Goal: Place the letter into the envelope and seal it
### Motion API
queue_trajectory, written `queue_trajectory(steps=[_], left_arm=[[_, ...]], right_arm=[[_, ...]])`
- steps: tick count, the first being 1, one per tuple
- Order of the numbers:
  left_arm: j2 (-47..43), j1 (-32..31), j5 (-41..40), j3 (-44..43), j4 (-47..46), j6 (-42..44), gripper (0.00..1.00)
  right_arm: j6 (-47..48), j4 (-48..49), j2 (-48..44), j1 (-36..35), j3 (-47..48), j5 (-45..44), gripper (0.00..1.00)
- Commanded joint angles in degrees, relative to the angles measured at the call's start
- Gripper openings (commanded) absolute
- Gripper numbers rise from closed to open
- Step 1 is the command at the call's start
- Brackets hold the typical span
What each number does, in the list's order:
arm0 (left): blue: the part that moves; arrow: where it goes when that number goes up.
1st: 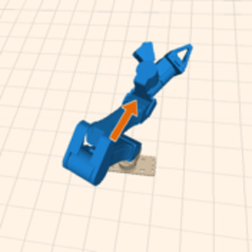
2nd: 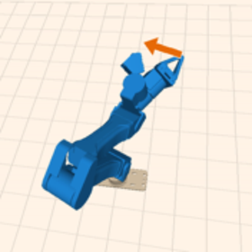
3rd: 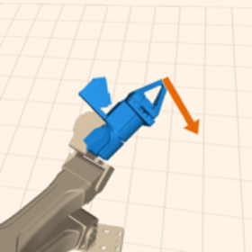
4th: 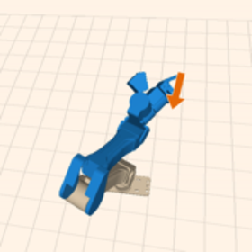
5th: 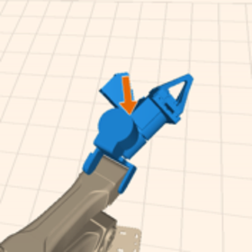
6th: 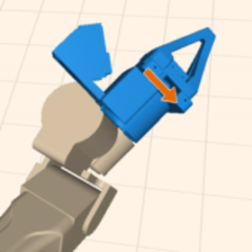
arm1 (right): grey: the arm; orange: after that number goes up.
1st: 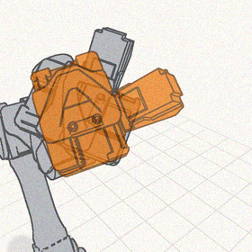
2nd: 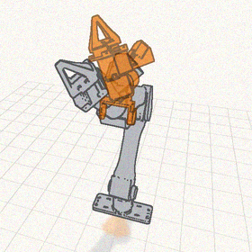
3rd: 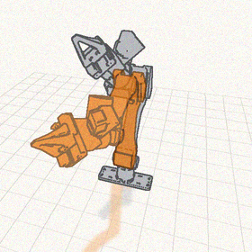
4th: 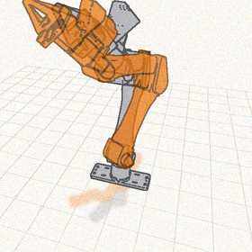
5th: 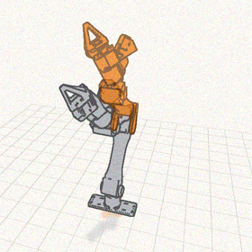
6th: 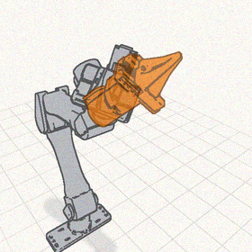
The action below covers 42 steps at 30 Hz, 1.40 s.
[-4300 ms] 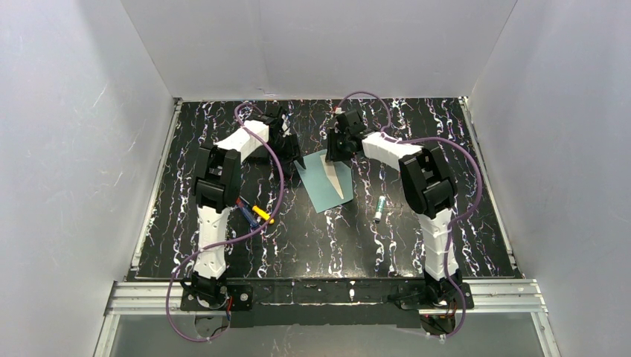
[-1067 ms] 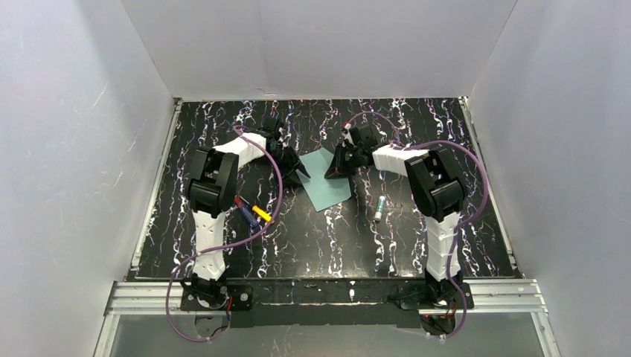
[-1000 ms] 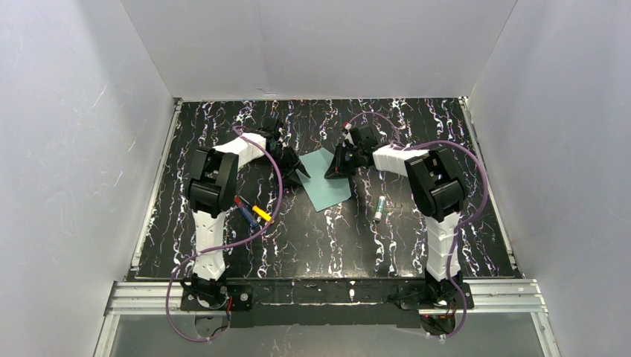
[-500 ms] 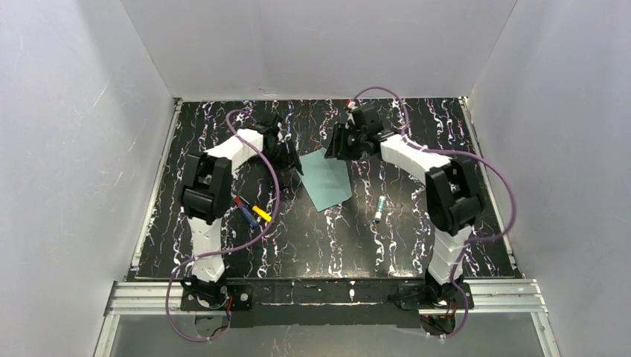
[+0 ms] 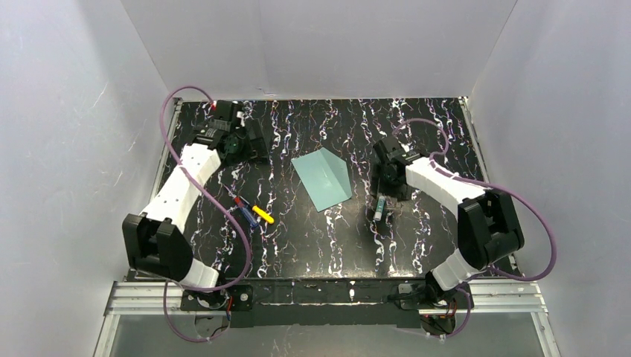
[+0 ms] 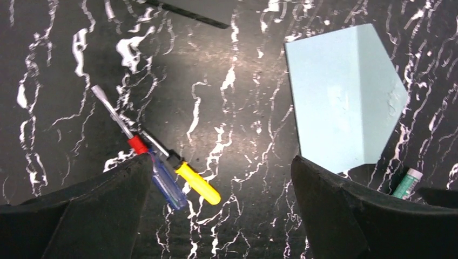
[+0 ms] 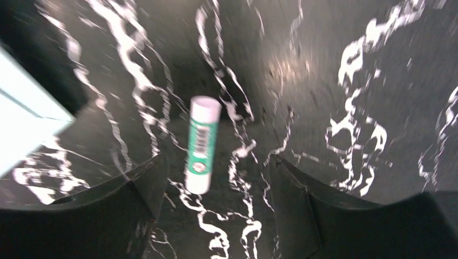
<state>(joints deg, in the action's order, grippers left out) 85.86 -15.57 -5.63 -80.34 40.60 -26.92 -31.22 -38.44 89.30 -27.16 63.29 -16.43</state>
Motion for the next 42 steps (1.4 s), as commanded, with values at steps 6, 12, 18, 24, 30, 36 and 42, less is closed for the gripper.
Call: queue_trajectory(steps=[6, 12, 18, 24, 30, 36, 42], left_arm=[[-9.1, 3.3, 3.8, 10.6, -2.5, -0.7, 0.98], [-9.5, 3.3, 6.5, 12.0, -4.0, -0.9, 0.98], [-8.2, 3.4, 10.9, 12.5, -7.2, -1.1, 0.98], [-3.7, 3.3, 25.9, 12.0, -12.5, -1.8, 0.98], [1.6, 3.0, 46.5, 10.9, -21.6, -5.2, 0.98], [6.4, 0.7, 59.4, 9.1, -34.1, -14.8, 0.98], [12.1, -0.6, 62.4, 5.8, -32.1, -17.1, 0.92]], right_arm=[[-4.0, 1.8, 1.5, 0.1, -6.4, 5.9, 0.58], [-5.1, 5.1, 1.8, 0.1, -9.8, 8.9, 0.54], [-4.1, 6.8, 2.9, 0.0, -11.6, 10.0, 0.39], [0.1, 11.3, 1.6, 0.0, -11.3, 11.4, 0.12], [12.4, 22.9, -3.5, -0.7, -8.0, 30.1, 0.1], [20.1, 27.5, -1.5, -4.8, -1.4, 43.3, 0.12], [25.5, 26.6, 3.3, -8.0, 7.2, 46.4, 0.14]])
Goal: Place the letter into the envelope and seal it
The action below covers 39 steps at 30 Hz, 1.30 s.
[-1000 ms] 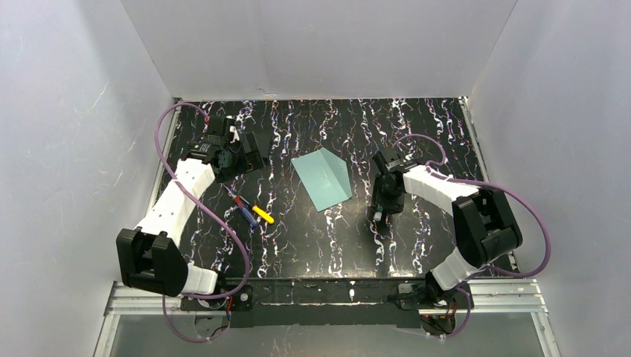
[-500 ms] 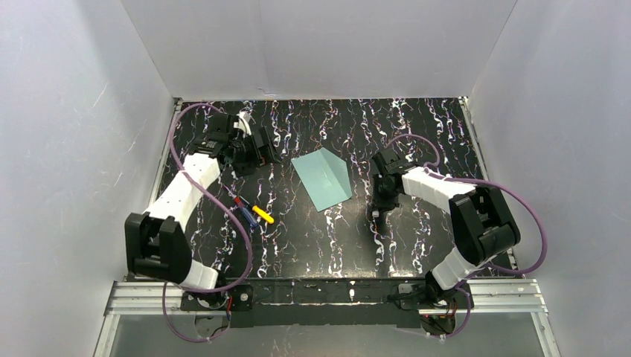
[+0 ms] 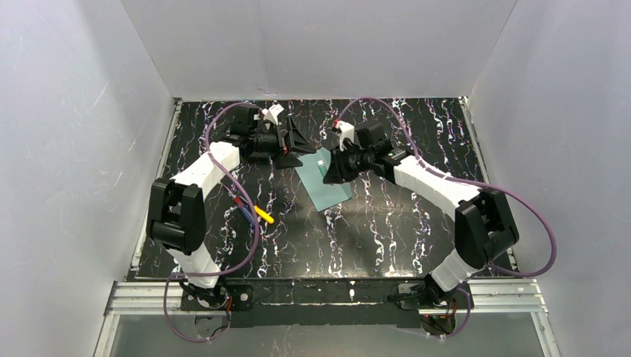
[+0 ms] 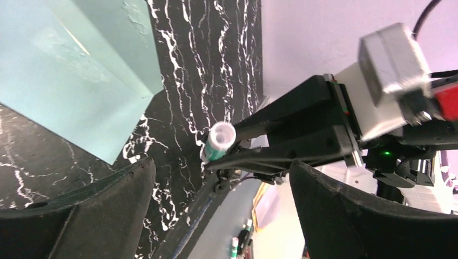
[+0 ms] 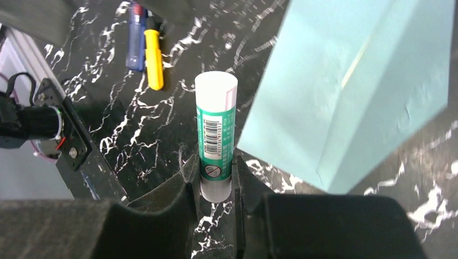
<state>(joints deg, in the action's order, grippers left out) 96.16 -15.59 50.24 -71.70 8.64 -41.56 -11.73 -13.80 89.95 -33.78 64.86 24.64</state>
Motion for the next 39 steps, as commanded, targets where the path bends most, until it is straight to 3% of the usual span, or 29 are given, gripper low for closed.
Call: queue_trajectory(steps=[1, 7, 13, 17, 27, 33, 39], left_arm=[[2.2, -0.7, 6.7, -2.9, 0.4, -2.5, 0.9], [4.3, -1.2, 6.3, -3.9, 3.5, -1.5, 0.74], [5.1, -1.4, 7.4, -3.6, 7.6, 0.8, 0.55], [6.6, -1.4, 7.1, -5.1, 13.4, 3.7, 0.54], [8.8, -1.3, 8.7, -6.7, 14.7, 1.5, 0.55], [9.0, -1.7, 9.1, -6.4, 16.7, 3.3, 0.4], [9.4, -1.8, 8.1, -7.4, 19.5, 5.6, 0.36]], right_arm=[[7.1, 0.8, 3.7, -1.8, 7.1, 5.2, 0.14], [14.8, -7.9, 8.5, -3.3, 14.9, 4.5, 0.15], [17.8, -10.6, 9.2, -3.4, 17.2, 3.0, 0.14], [20.3, -11.9, 9.9, -3.5, 18.4, 6.3, 0.15], [22.9, -13.6, 12.7, -4.2, 22.0, 7.8, 0.16], [24.2, -14.5, 14.4, -4.4, 24.7, 7.8, 0.17], [25.9, -15.4, 14.3, -4.5, 25.0, 9.6, 0.18]])
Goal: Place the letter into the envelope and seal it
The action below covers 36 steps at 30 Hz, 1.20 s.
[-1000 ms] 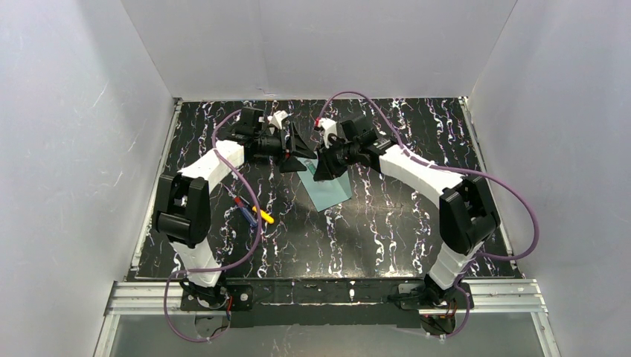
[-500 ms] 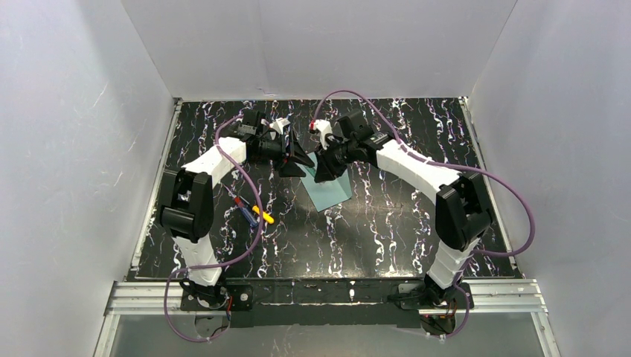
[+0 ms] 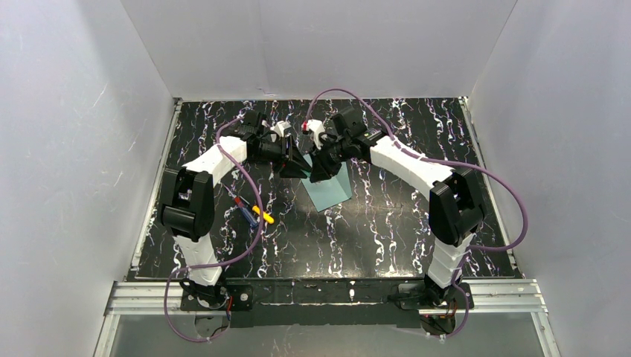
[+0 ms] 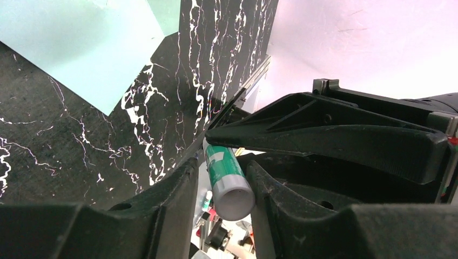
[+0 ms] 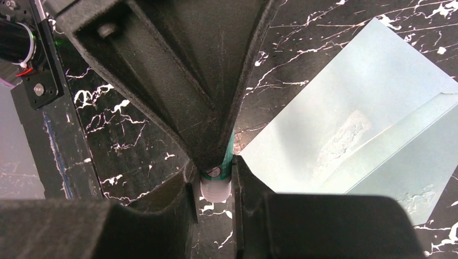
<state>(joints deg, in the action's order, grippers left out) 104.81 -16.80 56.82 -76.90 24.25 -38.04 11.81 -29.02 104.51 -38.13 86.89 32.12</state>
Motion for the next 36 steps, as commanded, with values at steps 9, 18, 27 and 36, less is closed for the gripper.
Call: queue_trajectory(steps=[9, 18, 27, 36], left_arm=[[1.1, -0.6, 1.6, -3.0, 4.8, 3.6, 0.0], [-3.4, 0.4, 0.9, -3.0, -4.2, -1.3, 0.0], [-10.9, 2.2, -1.4, -1.9, -28.8, -18.6, 0.0], [-10.5, 2.2, -1.8, -6.1, -35.3, -28.7, 0.0]], right_arm=[[1.5, -1.1, -0.2, -0.2, 4.3, 2.2, 0.3], [-21.3, 23.4, -10.0, 7.3, -10.2, 7.7, 0.75], [-69.8, 56.6, -17.7, 13.2, -24.9, -2.8, 0.88], [-98.9, 82.7, -10.5, 12.6, -25.4, -3.7, 0.85]])
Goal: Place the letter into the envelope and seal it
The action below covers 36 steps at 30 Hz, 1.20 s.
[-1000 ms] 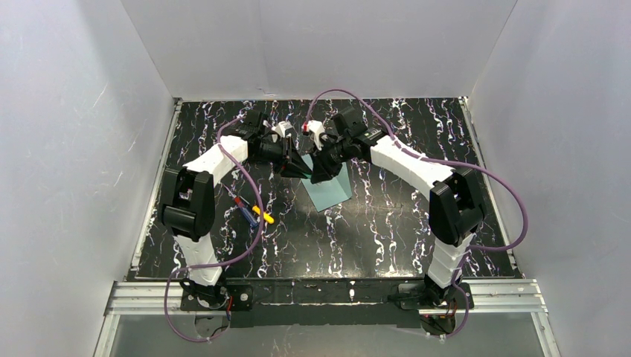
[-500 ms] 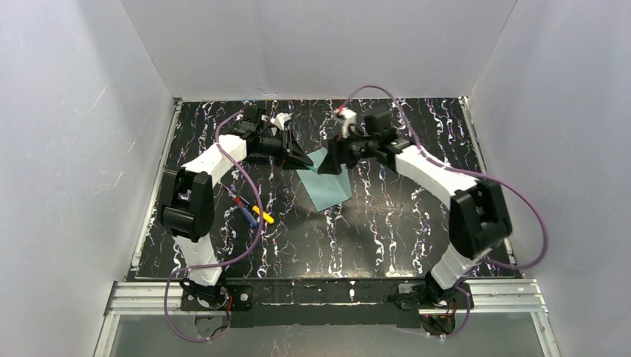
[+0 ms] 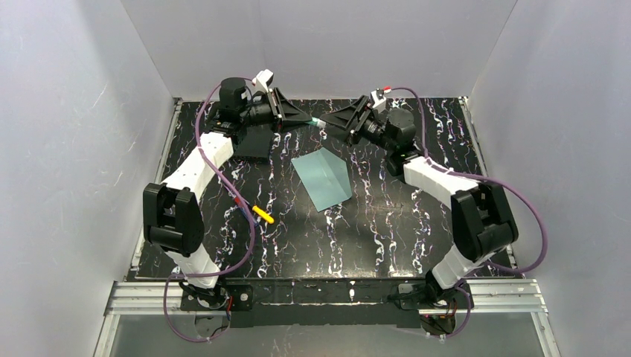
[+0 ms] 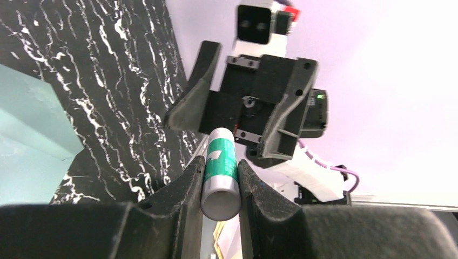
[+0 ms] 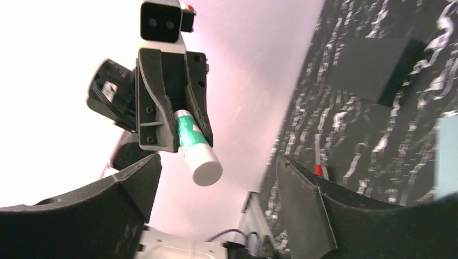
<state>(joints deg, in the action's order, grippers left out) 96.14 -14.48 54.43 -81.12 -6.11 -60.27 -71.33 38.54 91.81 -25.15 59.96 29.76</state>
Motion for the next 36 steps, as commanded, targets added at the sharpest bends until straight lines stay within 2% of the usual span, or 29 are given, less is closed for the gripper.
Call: queue_trajectory(steps=[1, 8, 10, 14, 18, 24, 32, 36], left_arm=[[-1.9, -0.1, 0.6, -1.9, -5.4, -7.5, 0.0], [-1.9, -0.1, 0.5, -1.3, -8.5, -12.4, 0.0], [-1.9, -0.1, 0.1, -0.9, -8.5, -12.4, 0.0], [-1.4, -0.1, -0.2, 0.0, -8.5, -12.7, 0.0], [-1.1, -0.1, -0.3, -0.1, -8.5, -12.7, 0.0], [-0.5, 0.0, 0.0, 0.1, -8.4, -13.4, 0.0], [-0.2, 0.6, -0.2, 0.8, -8.5, -13.6, 0.0], [0.0, 0.8, -0.3, 0.9, -8.5, -13.9, 0.0]], right_arm=[[-17.3, 17.1, 2.7, -0.4, 1.8, -1.4, 0.82], [-25.2, 28.4, 5.7, -0.5, 2.2, -1.8, 0.54], [-26.0, 29.4, 6.4, -0.6, 2.8, -1.2, 0.53], [-25.4, 29.4, 6.9, -1.1, 4.0, -0.2, 0.57], [-23.9, 27.0, 7.5, -1.4, 5.8, 2.2, 0.56], [-21.9, 24.5, 7.1, -1.6, 6.8, 3.3, 0.41], [-17.7, 19.5, 6.7, -1.6, 8.6, 5.5, 0.32], [-12.8, 14.7, 6.1, -1.5, 9.5, 8.1, 0.2]])
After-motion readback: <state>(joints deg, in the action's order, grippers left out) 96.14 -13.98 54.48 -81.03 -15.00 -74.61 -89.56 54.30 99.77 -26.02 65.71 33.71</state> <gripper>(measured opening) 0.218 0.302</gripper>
